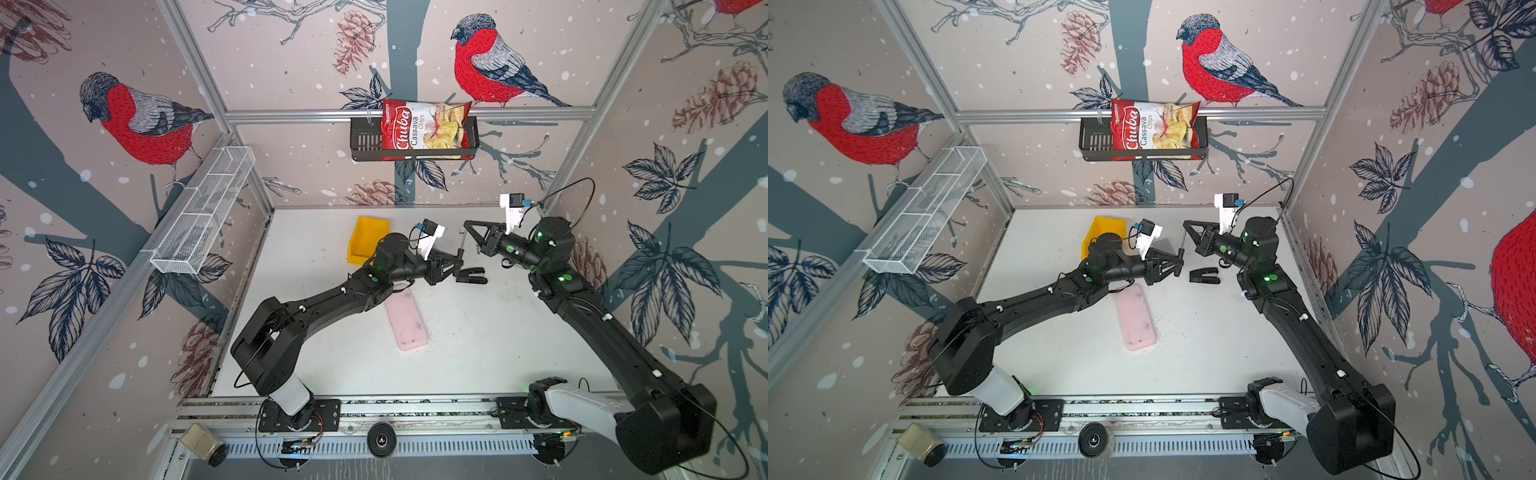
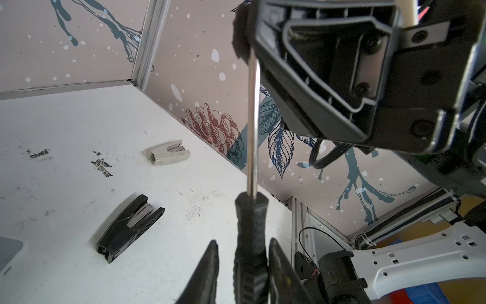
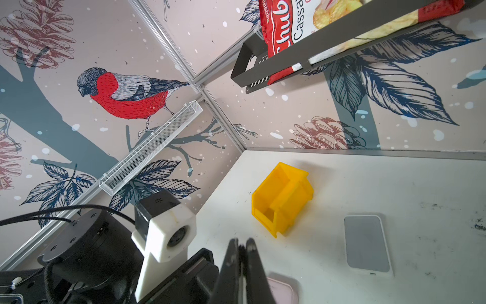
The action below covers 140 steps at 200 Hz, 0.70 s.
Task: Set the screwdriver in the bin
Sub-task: 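Bring the screwdriver toward the left gripper and grasp its handle with the left gripper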
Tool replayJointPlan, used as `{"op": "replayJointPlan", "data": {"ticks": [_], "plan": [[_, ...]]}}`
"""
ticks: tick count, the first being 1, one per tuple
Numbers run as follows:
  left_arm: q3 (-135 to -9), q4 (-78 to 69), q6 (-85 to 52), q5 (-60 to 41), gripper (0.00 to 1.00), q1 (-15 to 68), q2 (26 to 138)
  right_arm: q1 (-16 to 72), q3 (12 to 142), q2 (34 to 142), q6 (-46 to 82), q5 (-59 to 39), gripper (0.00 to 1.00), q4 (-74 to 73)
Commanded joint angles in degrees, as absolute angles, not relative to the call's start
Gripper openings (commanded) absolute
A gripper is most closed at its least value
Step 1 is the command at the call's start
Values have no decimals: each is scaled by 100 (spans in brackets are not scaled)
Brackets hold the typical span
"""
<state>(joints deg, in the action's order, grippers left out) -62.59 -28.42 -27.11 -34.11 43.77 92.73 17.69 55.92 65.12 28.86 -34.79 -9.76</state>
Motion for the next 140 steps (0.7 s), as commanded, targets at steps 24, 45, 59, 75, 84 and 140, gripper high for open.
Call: {"op": "replayJointPlan", "data": {"ticks": [24, 45, 59, 75, 84, 140], "plan": [[-6385, -3039, -2744, -3570, 39, 4377, 9356, 1758, 5581, 6451, 2947, -3735, 0, -1151], [-6382, -3070, -2775, -3665, 37, 4377, 9385, 1758, 5590, 6447, 2971, -3744, 0, -1163], [-6389, -3076, -2760, -3705, 33, 4376, 9395, 1754, 5594, 6451, 2992, -3745, 0, -1178], [-6398, -3083, -2758, -3775, 27, 4377, 9395, 1764, 5557, 6440, 3021, -3754, 2, -1186], [-6400, -3069, -2760, -3788, 22, 4377, 9393, 1764, 5514, 6426, 3039, -3759, 2, -1212], [-6094, -3091, -2499, -3504, 4, 4346, 9129, 1776, 5347, 6259, 2949, -3575, 49, -1242]]}}
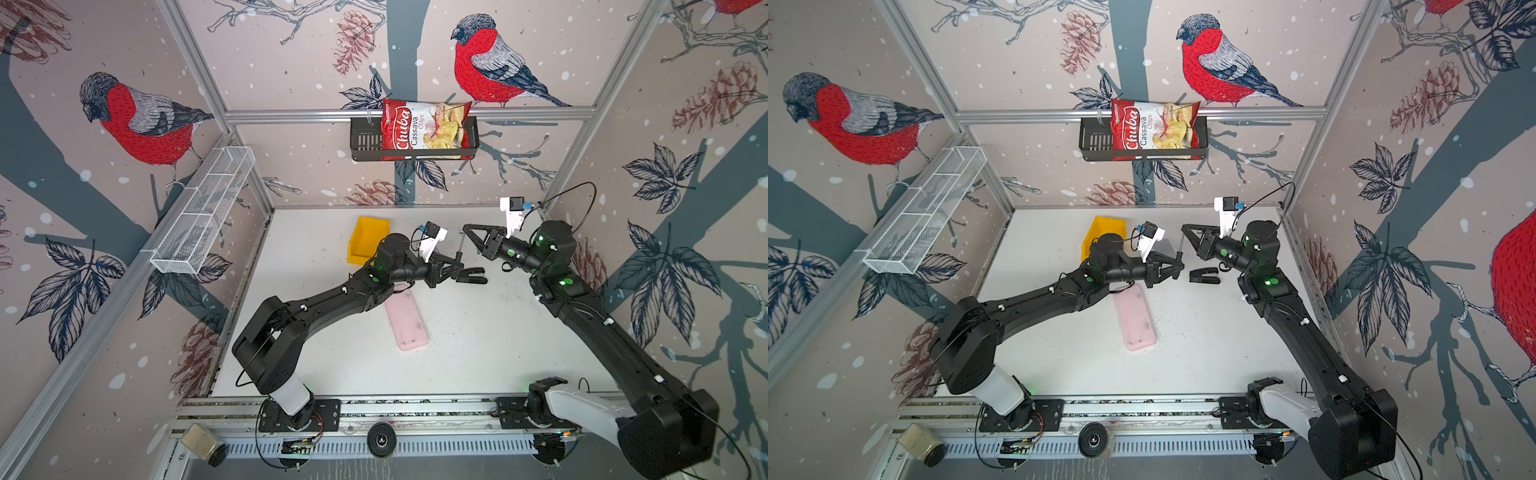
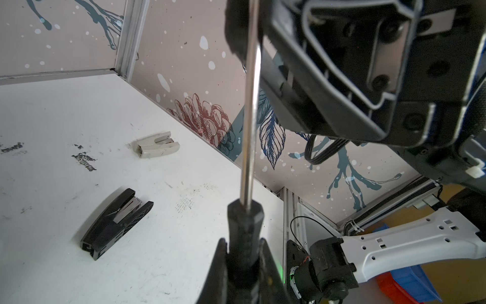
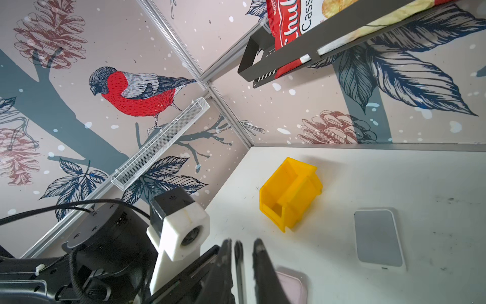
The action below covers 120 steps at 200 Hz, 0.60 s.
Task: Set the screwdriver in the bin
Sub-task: 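Bring the screwdriver toward the left gripper and grasp its handle with the left gripper, then carry the screwdriver over the yellow bin with the left gripper while the right withdraws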
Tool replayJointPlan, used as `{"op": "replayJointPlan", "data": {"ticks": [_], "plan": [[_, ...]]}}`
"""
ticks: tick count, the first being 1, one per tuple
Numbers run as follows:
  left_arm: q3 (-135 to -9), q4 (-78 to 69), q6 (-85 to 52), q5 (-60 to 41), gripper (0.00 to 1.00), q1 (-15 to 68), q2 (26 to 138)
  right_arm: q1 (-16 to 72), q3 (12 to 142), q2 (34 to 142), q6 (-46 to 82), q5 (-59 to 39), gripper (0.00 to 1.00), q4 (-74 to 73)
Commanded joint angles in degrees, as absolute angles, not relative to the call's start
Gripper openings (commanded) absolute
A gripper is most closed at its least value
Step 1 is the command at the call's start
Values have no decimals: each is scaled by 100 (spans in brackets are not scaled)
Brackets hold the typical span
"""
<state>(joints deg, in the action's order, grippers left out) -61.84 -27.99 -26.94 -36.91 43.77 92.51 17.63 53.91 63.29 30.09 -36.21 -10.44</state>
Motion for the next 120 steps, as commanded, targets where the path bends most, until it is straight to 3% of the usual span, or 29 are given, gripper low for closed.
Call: {"op": "replayJointPlan", "data": {"ticks": [1, 11, 20, 44, 55, 120], "plan": [[-6088, -3088, -2498, -3501, 4, 4344, 9126, 1776, 5350, 6259, 2938, -3581, 51, -1245], [-6070, -3052, -2482, -3498, 3, 4310, 9085, 1824, 5328, 6224, 2839, -3560, 70, -1277], [-6031, -3032, -2479, -3481, 2, 4282, 9016, 1867, 5330, 6188, 2775, -3545, 81, -1258], [-5866, -2941, -2504, -3284, 0, 4141, 8785, 1999, 5326, 6085, 2505, -3382, 96, -1134], [-5783, -2847, -2565, -3227, 0, 4009, 8692, 2086, 5272, 6030, 2326, -3290, 100, -1147], [-5573, -1611, -2324, -2720, 0, 3018, 8372, 3277, 5264, 6112, 673, -2113, 99, -757]]}}
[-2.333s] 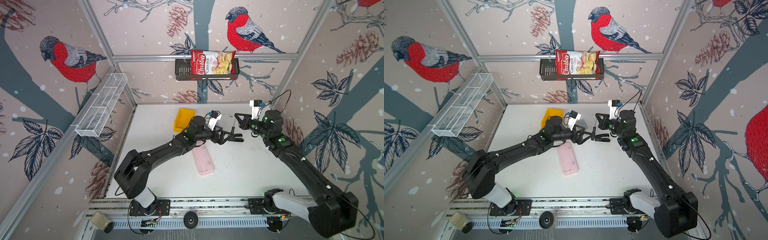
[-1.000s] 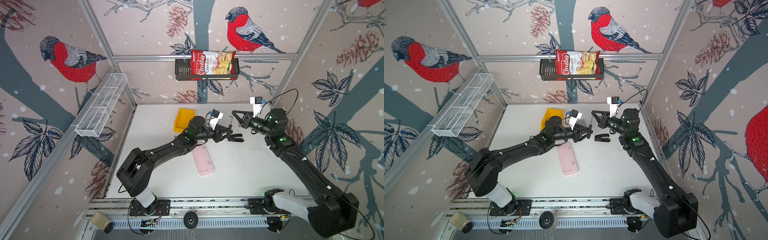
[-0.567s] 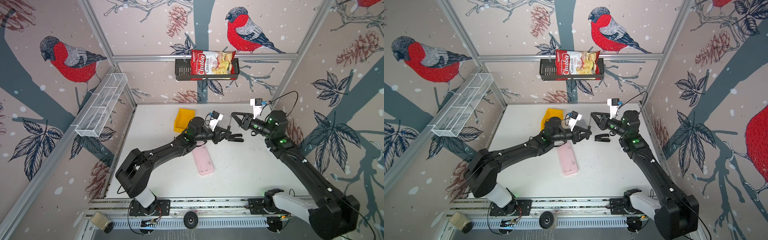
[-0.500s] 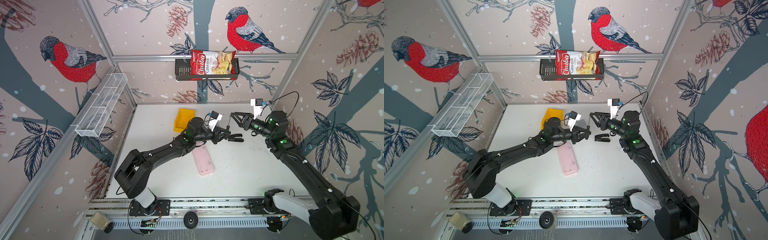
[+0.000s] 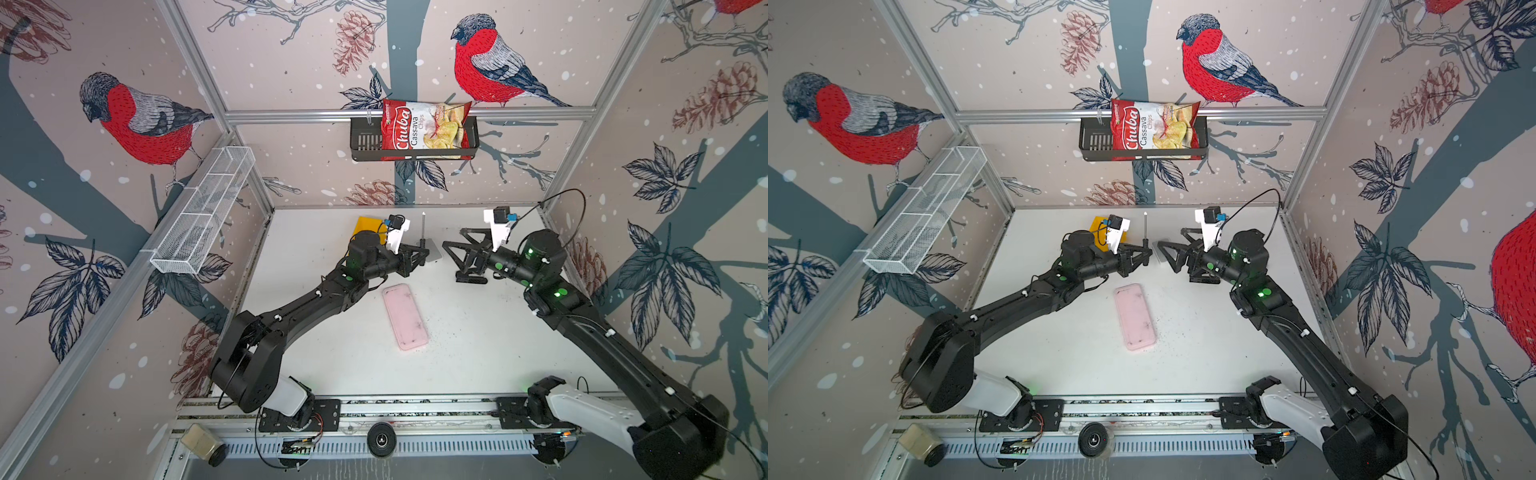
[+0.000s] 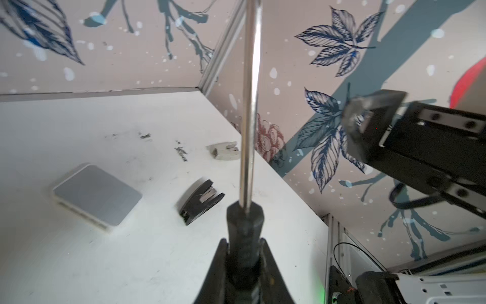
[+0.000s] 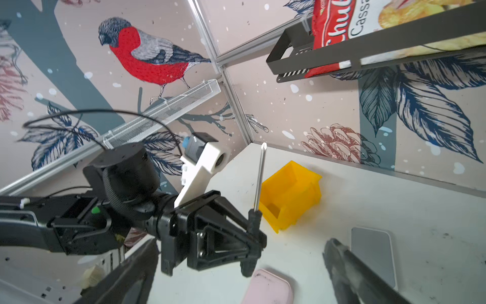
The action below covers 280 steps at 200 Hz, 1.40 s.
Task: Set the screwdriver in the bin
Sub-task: 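Carry the screwdriver over the yellow bin with the left gripper while the right withdraws, then open the left gripper to drop the screwdriver into the yellow bin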
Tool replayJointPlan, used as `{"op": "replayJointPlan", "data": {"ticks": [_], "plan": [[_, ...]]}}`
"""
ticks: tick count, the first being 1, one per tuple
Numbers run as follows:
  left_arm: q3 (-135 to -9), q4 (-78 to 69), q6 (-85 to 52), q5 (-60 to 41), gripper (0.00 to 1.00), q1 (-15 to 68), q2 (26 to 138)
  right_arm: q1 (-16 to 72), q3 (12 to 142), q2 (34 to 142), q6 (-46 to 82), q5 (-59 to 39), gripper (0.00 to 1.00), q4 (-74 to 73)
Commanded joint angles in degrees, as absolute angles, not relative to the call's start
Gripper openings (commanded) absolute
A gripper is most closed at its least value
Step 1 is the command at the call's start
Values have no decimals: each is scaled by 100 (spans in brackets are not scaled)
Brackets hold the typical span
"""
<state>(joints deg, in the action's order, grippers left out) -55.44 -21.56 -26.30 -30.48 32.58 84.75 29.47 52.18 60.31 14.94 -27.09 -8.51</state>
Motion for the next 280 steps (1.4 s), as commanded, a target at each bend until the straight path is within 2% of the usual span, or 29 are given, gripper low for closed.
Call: {"op": "replayJointPlan", "data": {"ticks": [1, 79, 139, 173, 202, 280], "plan": [[-5577, -1588, -2313, -2705, 0, 2999, 8370, 3291, 5269, 6119, 662, -2094, 99, -756], [-6455, 288, -1548, -1087, 0, 2079, 8859, 4416, 5743, 6923, -285, -1111, 99, -483], [-8237, 2017, -1289, 50, 0, 1872, 10299, 4684, 5906, 7154, -399, -965, 99, -466], [-9383, 2947, -1955, 521, 0, 1866, 11320, 4719, 5922, 7146, -413, -914, 99, -440], [-9940, 3274, -2567, 610, 0, 1863, 11888, 4726, 5907, 7101, -414, -853, 99, -387], [-10055, 2941, -3667, 93, 0, 1864, 12439, 4735, 5830, 6971, -494, -817, 99, -228]]}}
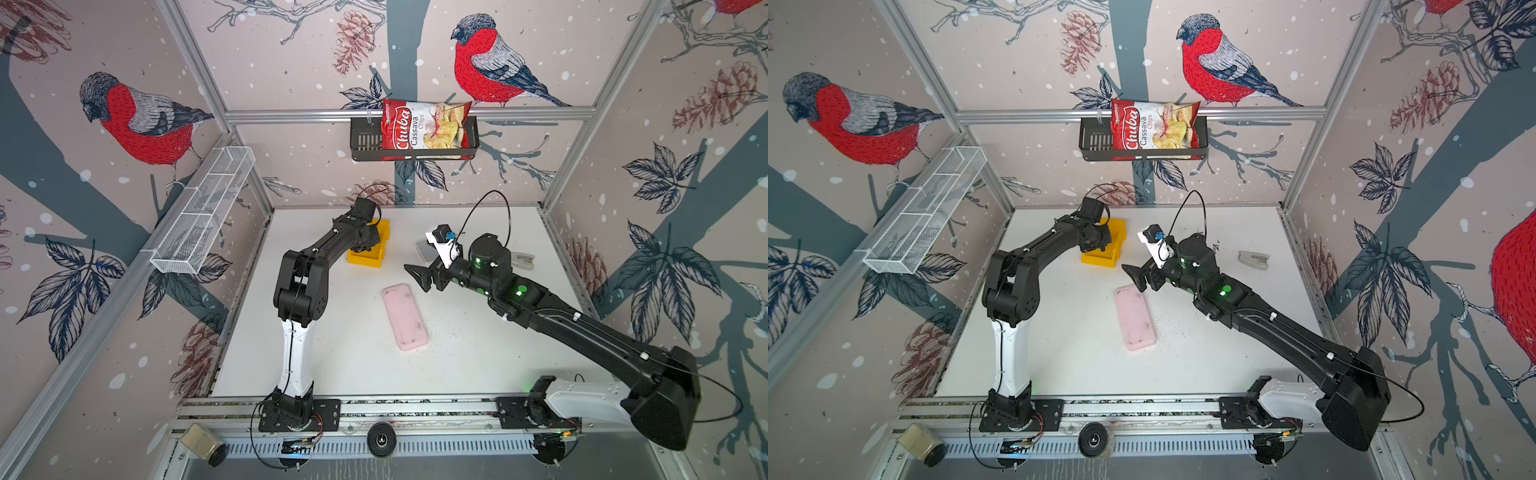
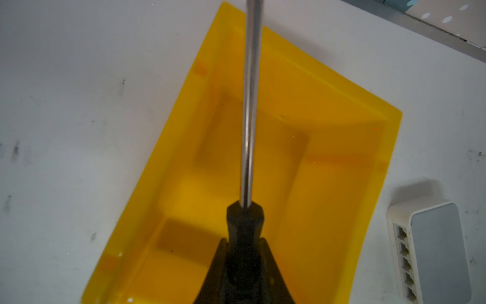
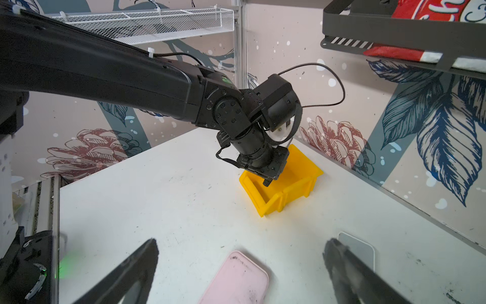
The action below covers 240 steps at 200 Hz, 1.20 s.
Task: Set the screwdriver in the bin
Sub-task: 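Open the left gripper to drop the screwdriver into the yellow bin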
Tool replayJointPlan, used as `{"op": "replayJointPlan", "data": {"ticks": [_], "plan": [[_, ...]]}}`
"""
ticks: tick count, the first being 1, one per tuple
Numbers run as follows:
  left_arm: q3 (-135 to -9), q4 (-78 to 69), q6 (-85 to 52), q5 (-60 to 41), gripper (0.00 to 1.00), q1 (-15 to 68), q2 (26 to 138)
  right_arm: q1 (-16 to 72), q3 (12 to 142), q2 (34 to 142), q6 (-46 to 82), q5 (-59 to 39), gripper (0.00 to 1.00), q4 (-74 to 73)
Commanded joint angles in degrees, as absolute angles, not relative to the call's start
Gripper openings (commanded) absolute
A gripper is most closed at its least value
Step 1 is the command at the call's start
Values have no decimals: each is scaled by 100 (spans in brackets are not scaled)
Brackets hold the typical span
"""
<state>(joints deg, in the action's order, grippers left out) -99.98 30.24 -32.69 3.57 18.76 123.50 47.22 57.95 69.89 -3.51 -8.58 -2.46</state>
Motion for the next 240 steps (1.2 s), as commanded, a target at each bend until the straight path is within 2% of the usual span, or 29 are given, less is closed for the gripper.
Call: {"op": "replayJointPlan", "data": {"ticks": [1, 92, 165, 199, 240], "plan": [[-10055, 2938, -3675, 77, 0, 1863, 12442, 4736, 5833, 6970, -493, -817, 99, -220], [-10142, 2947, -3845, -224, 0, 1864, 12703, 4948, 6056, 7154, -825, -606, 99, 229], [-10086, 3015, -3768, -124, 63, 1873, 12328, 4948, 6003, 7146, -820, -566, 99, 227], [-9940, 2935, -3749, -132, 75, 1881, 11916, 4941, 5970, 7077, -782, -456, 99, 199], [-9770, 2825, -3394, 71, 80, 1966, 11266, 4825, 5747, 6886, -412, -384, 99, -169]]}}
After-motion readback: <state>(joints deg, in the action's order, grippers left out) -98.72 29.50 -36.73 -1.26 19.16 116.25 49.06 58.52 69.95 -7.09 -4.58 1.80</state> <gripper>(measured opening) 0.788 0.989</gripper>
